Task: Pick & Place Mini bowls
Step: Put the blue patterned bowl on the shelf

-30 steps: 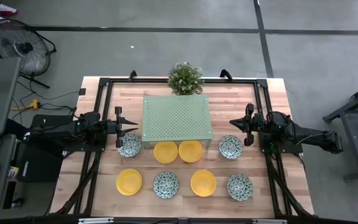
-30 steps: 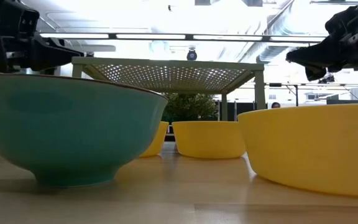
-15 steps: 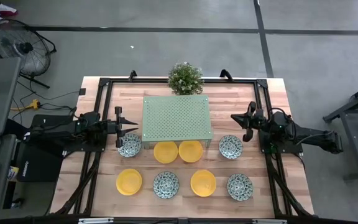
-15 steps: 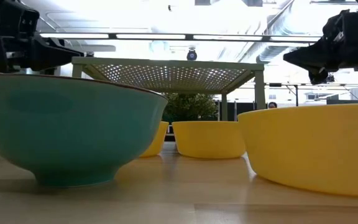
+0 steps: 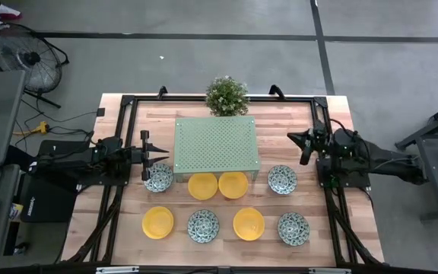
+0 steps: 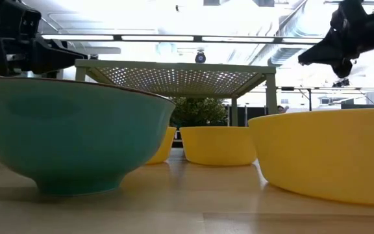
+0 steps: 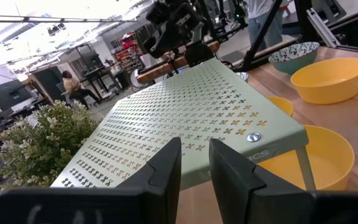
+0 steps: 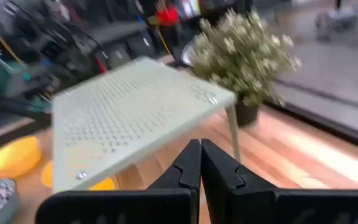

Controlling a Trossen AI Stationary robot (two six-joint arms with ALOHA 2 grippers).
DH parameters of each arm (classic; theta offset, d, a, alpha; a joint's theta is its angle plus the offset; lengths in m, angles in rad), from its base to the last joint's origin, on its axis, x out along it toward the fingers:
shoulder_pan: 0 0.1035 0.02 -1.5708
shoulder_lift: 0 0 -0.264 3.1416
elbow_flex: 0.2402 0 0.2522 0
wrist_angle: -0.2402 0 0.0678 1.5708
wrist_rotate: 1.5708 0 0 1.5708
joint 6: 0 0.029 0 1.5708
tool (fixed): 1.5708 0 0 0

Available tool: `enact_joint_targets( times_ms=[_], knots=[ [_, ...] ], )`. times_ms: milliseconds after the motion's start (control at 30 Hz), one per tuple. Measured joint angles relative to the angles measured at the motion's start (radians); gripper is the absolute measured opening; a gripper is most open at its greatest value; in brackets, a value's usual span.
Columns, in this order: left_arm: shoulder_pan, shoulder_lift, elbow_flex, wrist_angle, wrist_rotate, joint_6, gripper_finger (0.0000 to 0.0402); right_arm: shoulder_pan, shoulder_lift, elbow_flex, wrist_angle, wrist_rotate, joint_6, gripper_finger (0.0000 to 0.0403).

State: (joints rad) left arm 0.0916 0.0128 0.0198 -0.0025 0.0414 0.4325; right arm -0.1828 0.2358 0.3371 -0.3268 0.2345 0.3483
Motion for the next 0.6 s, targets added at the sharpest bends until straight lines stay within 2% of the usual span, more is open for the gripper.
enact_joint_targets(
  times_ms=[167, 333, 467, 600],
  knots=[
    [0.000, 0.000, 0.000, 0.000, 0.000, 0.000, 0.0078, 0.000, 0.158, 0.173, -0.263, -0.011, 0.073, 0.0000],
    [0.000, 0.000, 0.000, 0.000, 0.000, 0.000, 0.0078, 0.000, 0.288, 0.318, -0.472, -0.091, 0.052, 0.0000],
    [0.000, 0.000, 0.000, 0.000, 0.000, 0.000, 0.0078, 0.000, 0.361, 0.384, -0.568, -0.163, 0.007, 0.0000],
    [0.000, 0.000, 0.000, 0.000, 0.000, 0.000, 0.0078, 0.000, 0.421, 0.394, -0.631, -0.228, -0.039, 0.0000]
  ],
)
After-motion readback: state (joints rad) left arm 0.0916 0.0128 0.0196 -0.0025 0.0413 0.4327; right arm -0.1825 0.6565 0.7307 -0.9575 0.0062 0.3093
